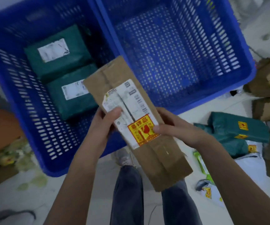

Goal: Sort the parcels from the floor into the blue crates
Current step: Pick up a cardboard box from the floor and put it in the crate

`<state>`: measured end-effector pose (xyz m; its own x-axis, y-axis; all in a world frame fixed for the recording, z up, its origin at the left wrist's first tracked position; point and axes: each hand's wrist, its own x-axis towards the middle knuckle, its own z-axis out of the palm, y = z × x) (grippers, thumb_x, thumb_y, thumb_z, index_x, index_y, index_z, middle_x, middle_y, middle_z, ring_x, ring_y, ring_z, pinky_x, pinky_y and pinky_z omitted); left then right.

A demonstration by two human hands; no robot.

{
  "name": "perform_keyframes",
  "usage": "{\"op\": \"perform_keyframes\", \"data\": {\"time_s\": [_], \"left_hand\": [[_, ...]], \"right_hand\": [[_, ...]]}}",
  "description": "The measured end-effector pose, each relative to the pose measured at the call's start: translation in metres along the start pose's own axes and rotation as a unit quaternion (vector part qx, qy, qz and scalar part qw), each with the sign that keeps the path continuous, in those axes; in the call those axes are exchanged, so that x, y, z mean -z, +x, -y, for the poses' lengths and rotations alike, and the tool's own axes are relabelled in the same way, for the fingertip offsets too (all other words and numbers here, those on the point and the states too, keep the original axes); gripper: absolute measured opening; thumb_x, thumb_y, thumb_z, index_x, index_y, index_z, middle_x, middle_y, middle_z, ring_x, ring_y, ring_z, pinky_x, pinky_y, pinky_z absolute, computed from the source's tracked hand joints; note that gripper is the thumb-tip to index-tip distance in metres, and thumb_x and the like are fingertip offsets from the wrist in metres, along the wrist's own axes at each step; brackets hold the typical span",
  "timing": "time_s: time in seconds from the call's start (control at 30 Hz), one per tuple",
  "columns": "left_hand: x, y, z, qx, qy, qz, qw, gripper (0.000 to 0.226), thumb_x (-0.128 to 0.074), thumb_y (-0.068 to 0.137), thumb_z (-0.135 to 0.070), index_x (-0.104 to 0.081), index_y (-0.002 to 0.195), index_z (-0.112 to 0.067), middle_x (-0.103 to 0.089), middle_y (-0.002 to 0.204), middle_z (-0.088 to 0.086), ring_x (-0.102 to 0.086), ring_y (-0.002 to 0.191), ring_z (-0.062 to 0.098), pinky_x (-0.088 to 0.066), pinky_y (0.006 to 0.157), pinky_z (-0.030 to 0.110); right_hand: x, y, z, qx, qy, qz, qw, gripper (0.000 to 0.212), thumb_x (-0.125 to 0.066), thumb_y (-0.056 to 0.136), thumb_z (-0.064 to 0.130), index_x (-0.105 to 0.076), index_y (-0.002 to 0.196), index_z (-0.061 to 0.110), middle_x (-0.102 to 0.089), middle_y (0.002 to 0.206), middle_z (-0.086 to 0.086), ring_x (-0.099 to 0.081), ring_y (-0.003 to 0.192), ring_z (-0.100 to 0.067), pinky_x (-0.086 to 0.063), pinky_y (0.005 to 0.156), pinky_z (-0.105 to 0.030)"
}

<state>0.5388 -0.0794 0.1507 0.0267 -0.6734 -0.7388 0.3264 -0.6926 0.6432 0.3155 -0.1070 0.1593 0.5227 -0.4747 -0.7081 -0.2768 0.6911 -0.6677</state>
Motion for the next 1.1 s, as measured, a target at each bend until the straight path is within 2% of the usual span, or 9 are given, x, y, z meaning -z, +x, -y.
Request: {"op": "perform_keyframes", "data": {"time_s": [0.1,0.2,0.4,0.5,0.67,0.77,0.87,1.0,1.1], "left_hand": [[0.056,-0.006,-0.015,-0.007,-0.055,-0.041,0.998,0.075,-0.071,0.05,-0.04,-0.058,0.121,-0.018,-0.073,0.108,0.0,-0.07,0.096,0.017,-0.059,0.081,0.032],[0.108,0.0,-0.009,-0.017,-0.172,-0.125,0.977,0.071,-0.071,0.063,-0.037,-0.053,0.13,-0.019,-0.067,0.121,0.002,-0.065,0.109,0.02,-0.053,0.091,0.037],[0.168,0.025,0.032,-0.023,-0.367,-0.164,0.915,0.027,-0.042,0.095,-0.019,-0.058,0.117,-0.023,-0.069,0.114,0.001,-0.062,0.109,0.021,-0.05,0.094,0.038],[0.178,0.037,0.064,-0.019,-0.427,-0.148,0.892,0.034,-0.046,0.092,-0.018,-0.055,0.124,-0.02,-0.059,0.131,0.008,-0.053,0.122,0.027,-0.04,0.106,0.044],[0.189,0.045,0.103,0.093,-0.479,-0.206,0.849,0.027,-0.052,0.09,-0.008,-0.06,0.116,-0.012,-0.061,0.125,0.015,-0.058,0.114,0.033,-0.043,0.103,0.048],[0.195,0.048,0.112,0.225,-0.243,-0.228,0.916,0.021,-0.062,0.084,-0.007,-0.062,0.105,-0.011,-0.064,0.111,0.013,-0.063,0.094,0.024,-0.054,0.087,0.031],[0.2,0.053,0.118,0.255,0.104,-0.265,0.924,0.084,-0.079,0.063,-0.032,-0.042,0.133,-0.005,-0.049,0.134,0.015,-0.053,0.115,0.028,-0.049,0.095,0.037],[0.204,0.07,0.103,0.097,0.616,-0.212,0.752,0.092,-0.074,0.074,-0.04,-0.024,0.144,-0.008,-0.026,0.148,0.019,-0.026,0.138,0.037,-0.03,0.109,0.047],[0.215,0.108,0.107,0.074,0.68,0.003,0.73,0.081,-0.066,0.079,-0.049,-0.03,0.145,-0.019,-0.033,0.147,0.012,-0.026,0.139,0.03,-0.022,0.114,0.044]], "right_hand": [[-0.039,0.04,0.034,-0.045,-0.113,0.08,0.989,0.091,-0.073,0.067,0.056,-0.03,0.144,0.035,-0.056,0.132,0.012,-0.058,0.117,-0.007,-0.049,0.098,-0.031],[-0.068,0.078,0.056,-0.06,-0.19,0.019,0.98,0.089,-0.064,0.063,0.064,-0.029,0.143,0.043,-0.051,0.133,0.011,-0.053,0.118,-0.009,-0.046,0.092,-0.026],[-0.091,0.144,0.038,-0.132,-0.16,-0.108,0.972,0.081,-0.063,0.07,0.066,-0.039,0.139,0.031,-0.053,0.127,0.005,-0.054,0.108,-0.013,-0.044,0.082,-0.027],[-0.096,0.17,0.014,-0.197,-0.071,-0.069,0.975,0.109,-0.07,0.042,0.081,-0.048,0.134,0.027,-0.06,0.127,-0.001,-0.062,0.11,-0.022,-0.054,0.074,-0.034],[-0.094,0.188,-0.02,-0.217,-0.144,-0.004,0.966,0.094,-0.081,0.059,0.048,-0.034,0.14,0.036,-0.052,0.129,0.005,-0.058,0.11,-0.019,-0.051,0.092,-0.037],[-0.087,0.194,-0.019,-0.222,-0.274,0.049,0.934,0.075,-0.08,0.071,0.035,-0.043,0.136,0.031,-0.049,0.131,0.003,-0.054,0.111,-0.016,-0.045,0.092,-0.029],[-0.077,0.208,-0.015,-0.206,-0.314,0.045,0.926,0.071,-0.079,0.072,0.033,-0.046,0.135,0.031,-0.046,0.132,0.003,-0.05,0.115,-0.017,-0.044,0.094,-0.029],[-0.07,0.238,-0.017,-0.215,-0.373,0.092,0.898,0.065,-0.079,0.073,0.032,-0.05,0.131,0.033,-0.044,0.13,0.005,-0.047,0.113,-0.014,-0.042,0.091,-0.025],[-0.068,0.265,-0.038,-0.238,-0.349,0.107,0.9,0.065,-0.079,0.072,0.035,-0.051,0.13,0.035,-0.045,0.137,0.005,-0.047,0.12,-0.016,-0.042,0.101,-0.03]]}}
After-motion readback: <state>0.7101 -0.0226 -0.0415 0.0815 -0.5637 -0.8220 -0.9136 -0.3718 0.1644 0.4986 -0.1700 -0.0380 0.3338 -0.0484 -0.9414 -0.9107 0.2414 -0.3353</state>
